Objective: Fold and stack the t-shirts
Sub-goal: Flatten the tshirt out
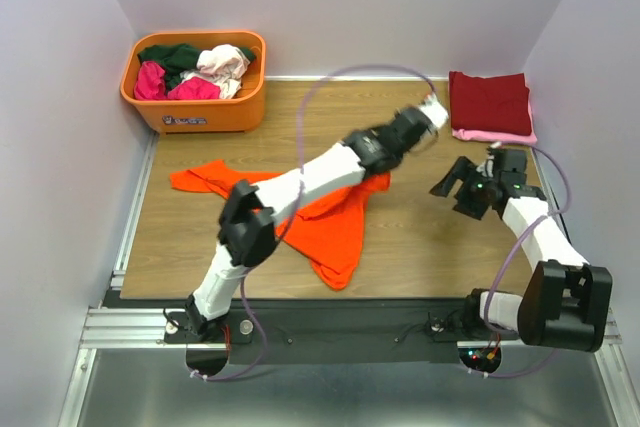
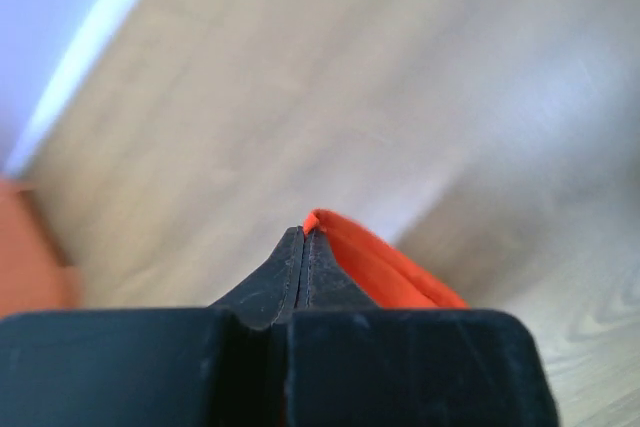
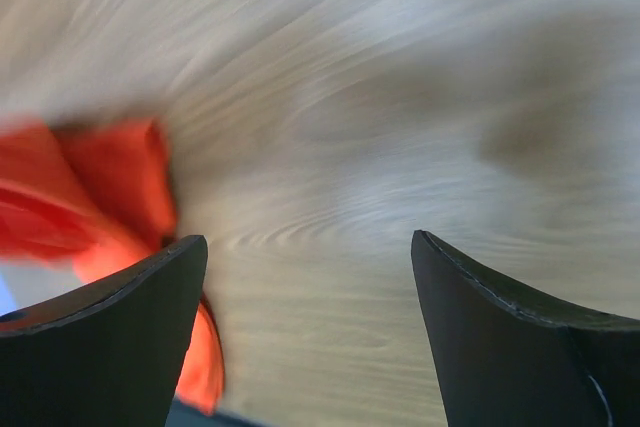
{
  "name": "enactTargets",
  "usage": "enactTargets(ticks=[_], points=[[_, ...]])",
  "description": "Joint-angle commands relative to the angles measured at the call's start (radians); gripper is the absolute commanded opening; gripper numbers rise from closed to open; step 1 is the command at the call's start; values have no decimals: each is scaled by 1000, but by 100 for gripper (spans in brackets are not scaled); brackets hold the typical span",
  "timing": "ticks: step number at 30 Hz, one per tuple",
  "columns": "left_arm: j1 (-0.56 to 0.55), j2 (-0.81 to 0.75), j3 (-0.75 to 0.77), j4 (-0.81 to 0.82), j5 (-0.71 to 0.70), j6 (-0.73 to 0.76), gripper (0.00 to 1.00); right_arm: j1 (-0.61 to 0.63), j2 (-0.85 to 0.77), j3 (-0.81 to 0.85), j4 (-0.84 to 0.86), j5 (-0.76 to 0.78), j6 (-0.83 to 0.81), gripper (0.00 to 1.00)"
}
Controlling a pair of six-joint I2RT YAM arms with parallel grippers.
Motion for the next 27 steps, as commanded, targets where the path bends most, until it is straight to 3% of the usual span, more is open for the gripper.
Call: enactTargets(ticks=[1, 5, 8, 12, 19, 23, 27], points=[[74, -221, 81, -31, -83, 9, 0, 157, 16, -5, 65, -134, -53, 89], [133, -329, 50, -30, -128, -6, 0, 330, 51, -20, 106, -187, -24, 89], [171, -369, 52, -45, -144, -20, 0, 509, 67, -38, 184, -171, 16, 89], [185, -406, 41, -39, -153, -20, 0, 652, 108, -31, 281, -109, 18, 89], [193, -435, 39, -47, -176, -26, 0, 671, 196, -12, 355, -48, 4, 89], [205, -427, 58, -51, -201, -26, 0, 686, 182, -32, 347, 1, 101, 88], [217, -409, 96, -63, -216, -39, 0, 764, 114, -63, 318, 93, 306, 81]])
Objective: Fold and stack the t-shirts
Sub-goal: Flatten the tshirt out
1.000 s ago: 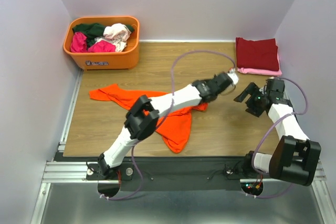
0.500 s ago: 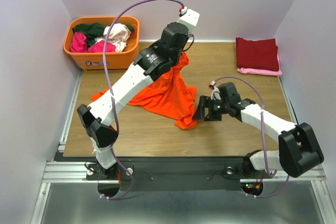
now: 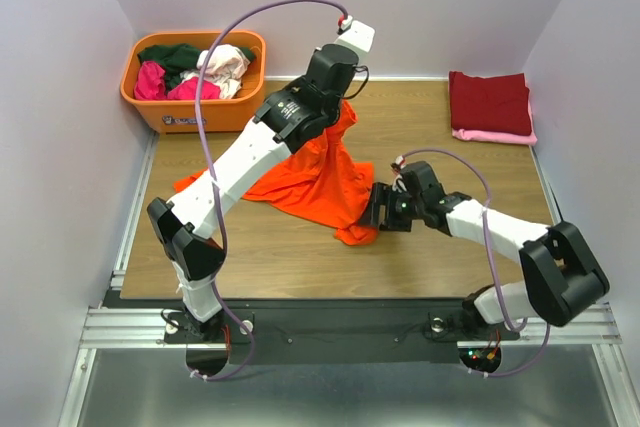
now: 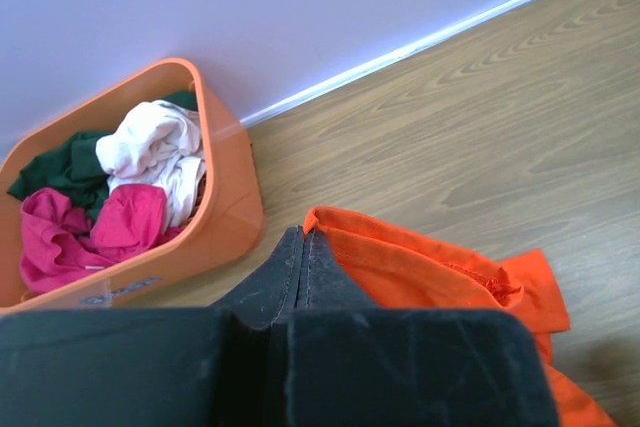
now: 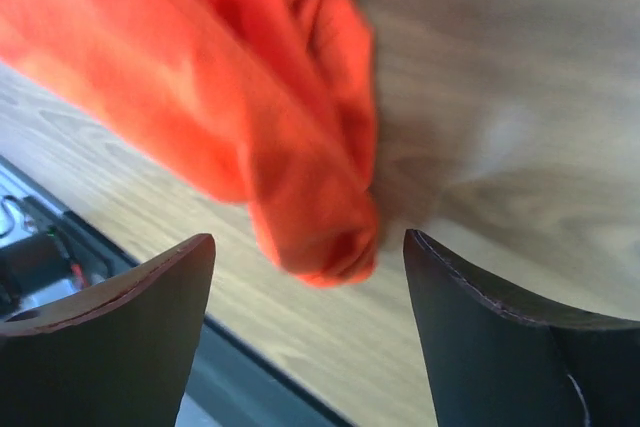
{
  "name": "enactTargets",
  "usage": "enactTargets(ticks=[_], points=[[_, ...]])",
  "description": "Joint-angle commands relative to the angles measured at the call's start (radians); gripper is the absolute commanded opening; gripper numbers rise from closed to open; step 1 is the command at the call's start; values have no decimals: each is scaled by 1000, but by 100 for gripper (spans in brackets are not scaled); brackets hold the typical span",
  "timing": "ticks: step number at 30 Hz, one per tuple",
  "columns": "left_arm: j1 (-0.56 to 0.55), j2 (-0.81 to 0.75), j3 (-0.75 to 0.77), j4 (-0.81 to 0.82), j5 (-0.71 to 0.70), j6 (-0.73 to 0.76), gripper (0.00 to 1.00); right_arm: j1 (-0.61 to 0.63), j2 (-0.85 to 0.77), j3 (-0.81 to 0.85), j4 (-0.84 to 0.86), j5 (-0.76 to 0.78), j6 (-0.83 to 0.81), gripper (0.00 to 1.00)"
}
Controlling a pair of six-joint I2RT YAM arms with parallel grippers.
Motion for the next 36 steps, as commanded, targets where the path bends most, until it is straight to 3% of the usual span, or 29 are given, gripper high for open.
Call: enactTargets(ticks=[1, 5, 10, 13, 14, 17, 23, 26, 28, 32, 36], points=[[15, -10, 74, 20, -50, -14, 0, 101, -100, -12, 7, 182, 249, 79], [21, -7, 74, 25, -50, -19, 0, 260, -95, 12, -21, 359, 416, 76], [30, -10, 72, 26, -44, -28, 0, 308, 15, 49, -21, 490, 503, 70], [41, -22, 60, 23, -47, -27, 0, 308, 66, 69, -22, 536, 494, 59], [46, -34, 53, 23, -53, -27, 0, 304, 69, 75, -34, 580, 452, 49], [69, -71, 11, 23, -56, -25, 0, 235, 44, 77, -76, 609, 379, 33], [99, -154, -85, 32, -79, -34, 0, -133, -98, 92, -165, 616, 98, 36], [99, -172, -107, 32, -41, -65, 0, -152, -82, 177, -191, 571, 32, 54], [98, -174, -107, 31, 12, -85, 0, -154, -69, 195, -197, 493, 29, 59], [99, -165, -115, 42, 88, -120, 0, -152, -91, 158, -194, 441, 114, 60], [99, -152, -118, 54, 96, -122, 0, -152, -75, 141, -183, 476, 58, 60]])
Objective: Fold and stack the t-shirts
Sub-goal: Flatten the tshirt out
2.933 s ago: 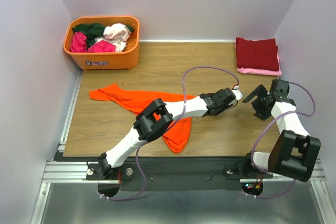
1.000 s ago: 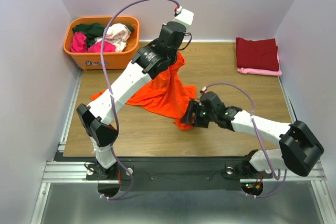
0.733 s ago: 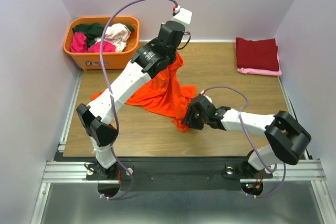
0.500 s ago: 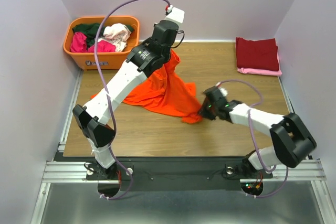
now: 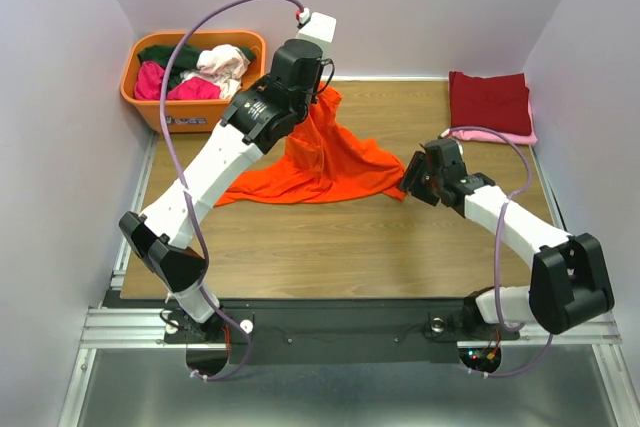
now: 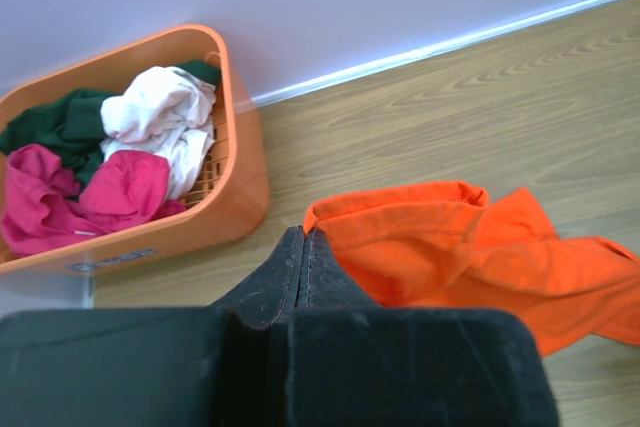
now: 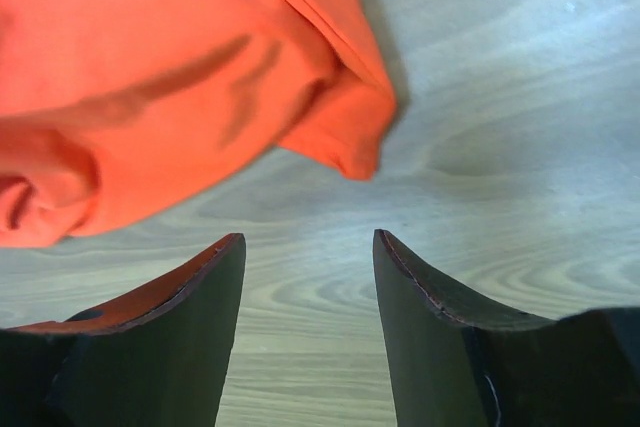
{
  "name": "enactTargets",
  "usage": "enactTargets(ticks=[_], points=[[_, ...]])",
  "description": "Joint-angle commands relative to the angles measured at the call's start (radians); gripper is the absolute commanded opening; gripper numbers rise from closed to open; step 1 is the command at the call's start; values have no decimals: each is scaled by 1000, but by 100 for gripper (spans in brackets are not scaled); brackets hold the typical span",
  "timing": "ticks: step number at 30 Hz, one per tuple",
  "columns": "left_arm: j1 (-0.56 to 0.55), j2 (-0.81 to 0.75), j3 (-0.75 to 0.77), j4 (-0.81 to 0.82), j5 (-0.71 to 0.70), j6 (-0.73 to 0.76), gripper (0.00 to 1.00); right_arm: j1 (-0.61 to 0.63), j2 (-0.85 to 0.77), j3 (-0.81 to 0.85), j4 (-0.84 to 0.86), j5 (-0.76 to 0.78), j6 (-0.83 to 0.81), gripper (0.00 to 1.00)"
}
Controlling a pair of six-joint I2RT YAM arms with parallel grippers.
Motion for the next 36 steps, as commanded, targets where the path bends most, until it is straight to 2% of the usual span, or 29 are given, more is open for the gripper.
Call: enactTargets(ticks=[1, 4, 5, 10, 13, 25, 36], points=[[-2, -20, -8, 58, 24, -15, 0, -1, 20, 1, -10, 4, -71, 59], [-2, -8, 7, 55, 16, -8, 0, 0, 60, 5, 0, 15, -94, 54], [-2, -3, 12, 53, 16, -6, 0, 0, 71, 5, 6, 21, -94, 49], [-2, 6, 30, 47, 16, 0, 0, -20, 108, -4, 39, 50, -26, 47], [-2, 5, 29, 44, 13, 5, 0, -40, 128, -18, 77, 32, -5, 42], [-2, 5, 21, 46, 10, 9, 0, -43, 232, 13, 154, -33, 35, 41], [-1, -14, -5, 46, 2, 11, 0, -43, 292, 19, 155, 49, 38, 38]])
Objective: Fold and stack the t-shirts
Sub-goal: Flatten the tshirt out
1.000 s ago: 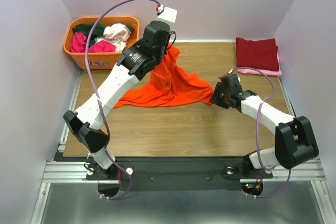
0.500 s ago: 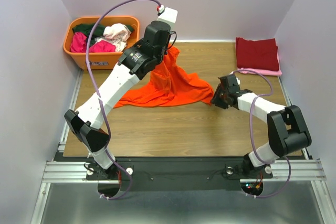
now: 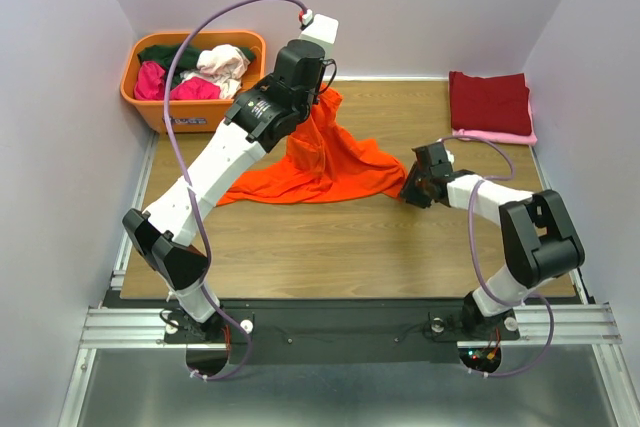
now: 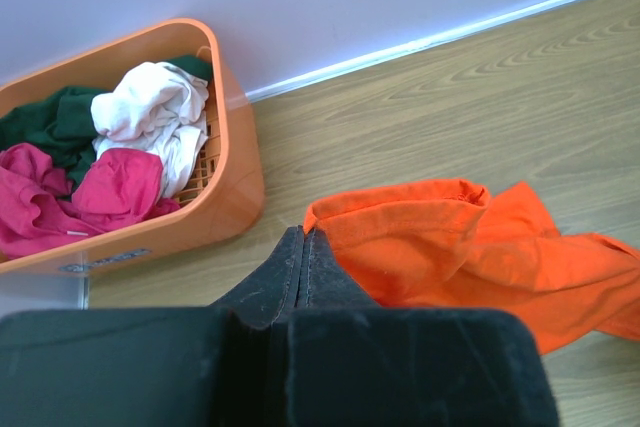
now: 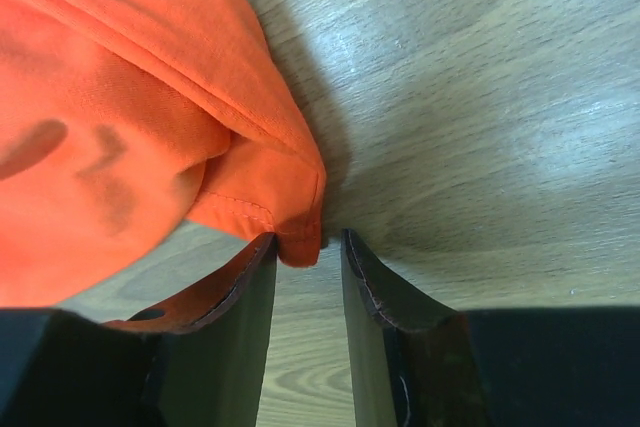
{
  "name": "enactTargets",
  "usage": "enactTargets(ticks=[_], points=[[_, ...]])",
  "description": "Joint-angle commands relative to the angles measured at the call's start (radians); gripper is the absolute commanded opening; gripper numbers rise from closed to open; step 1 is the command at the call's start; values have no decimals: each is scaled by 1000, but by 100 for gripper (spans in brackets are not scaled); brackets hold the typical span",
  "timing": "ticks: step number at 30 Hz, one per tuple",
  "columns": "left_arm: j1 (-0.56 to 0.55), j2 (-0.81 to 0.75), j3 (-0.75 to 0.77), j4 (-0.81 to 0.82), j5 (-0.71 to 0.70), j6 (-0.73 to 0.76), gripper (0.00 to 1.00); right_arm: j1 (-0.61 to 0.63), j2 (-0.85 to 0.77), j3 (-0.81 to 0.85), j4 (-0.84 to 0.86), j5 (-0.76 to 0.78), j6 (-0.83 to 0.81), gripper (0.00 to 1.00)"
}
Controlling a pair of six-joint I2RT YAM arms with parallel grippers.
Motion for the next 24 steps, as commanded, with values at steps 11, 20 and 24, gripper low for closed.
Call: enactTargets(ticks=[11, 20, 24], points=[[7, -60, -34, 55, -16, 13, 0, -1, 108, 26, 26, 81, -5, 38], [47, -91, -77, 70, -44, 12, 0, -1, 93, 16, -30, 105, -17, 10], [101, -118, -68, 72, -49, 1, 0, -1, 26, 67, -92, 176, -118, 1]])
